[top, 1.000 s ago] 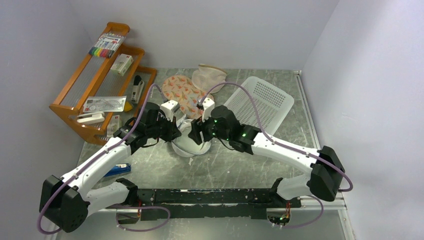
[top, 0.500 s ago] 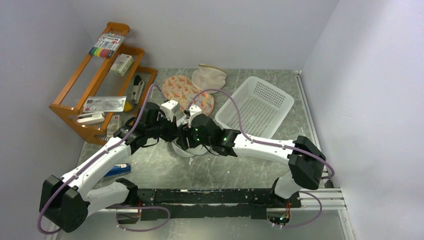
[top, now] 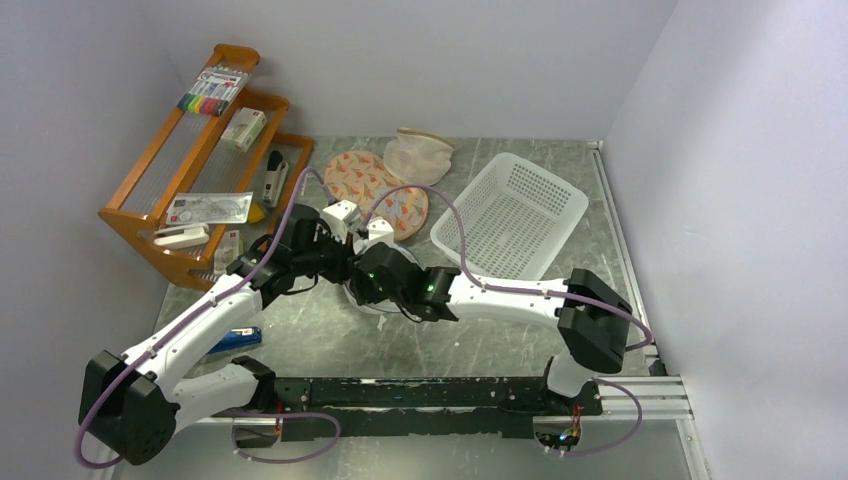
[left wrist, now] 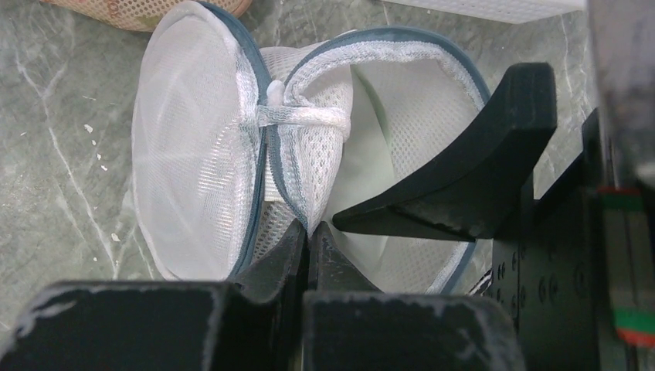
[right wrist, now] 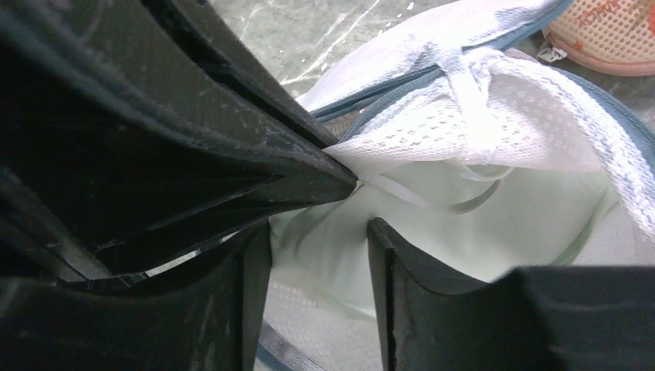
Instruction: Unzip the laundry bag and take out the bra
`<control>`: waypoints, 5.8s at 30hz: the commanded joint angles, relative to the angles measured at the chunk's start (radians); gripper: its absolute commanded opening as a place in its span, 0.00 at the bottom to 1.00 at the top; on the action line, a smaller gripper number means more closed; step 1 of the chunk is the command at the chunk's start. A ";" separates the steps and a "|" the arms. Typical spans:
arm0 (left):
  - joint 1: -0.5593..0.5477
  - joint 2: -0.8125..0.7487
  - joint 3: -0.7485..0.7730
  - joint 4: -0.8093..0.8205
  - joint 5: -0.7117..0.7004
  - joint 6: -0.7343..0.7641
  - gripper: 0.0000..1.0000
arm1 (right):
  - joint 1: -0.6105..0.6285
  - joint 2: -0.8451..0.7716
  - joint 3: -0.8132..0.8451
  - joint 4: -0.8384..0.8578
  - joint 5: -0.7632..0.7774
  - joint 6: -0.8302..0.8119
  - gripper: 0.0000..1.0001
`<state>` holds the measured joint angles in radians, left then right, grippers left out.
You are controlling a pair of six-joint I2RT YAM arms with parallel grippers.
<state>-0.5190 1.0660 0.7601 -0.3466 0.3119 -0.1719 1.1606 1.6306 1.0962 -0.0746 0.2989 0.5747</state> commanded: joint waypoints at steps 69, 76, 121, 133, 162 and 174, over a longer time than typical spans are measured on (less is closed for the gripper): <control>-0.004 -0.433 -0.048 0.096 -0.091 0.029 0.83 | -0.005 -0.502 -0.109 0.227 0.050 -0.222 0.03; -0.004 -0.456 -0.053 0.104 -0.077 0.032 0.83 | -0.007 -0.530 -0.067 0.231 0.092 -0.282 0.04; -0.004 -0.439 -0.050 0.097 -0.076 0.032 0.84 | -0.443 -0.497 0.012 -0.147 0.620 -0.380 0.05; -0.004 -0.426 -0.049 0.100 -0.062 0.033 0.84 | -0.694 -0.330 0.024 -0.303 0.546 -0.175 0.06; 0.000 -0.406 -0.050 0.103 -0.055 0.033 0.85 | -0.800 -0.161 0.016 -0.020 -0.107 -0.239 0.95; 0.008 -0.353 -0.041 0.078 -0.132 0.016 0.86 | -0.800 -0.331 -0.127 0.015 -0.442 -0.224 1.00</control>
<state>-0.5175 0.6838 0.7074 -0.2790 0.2295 -0.1535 0.3634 1.3407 1.0046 -0.1051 0.0536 0.3473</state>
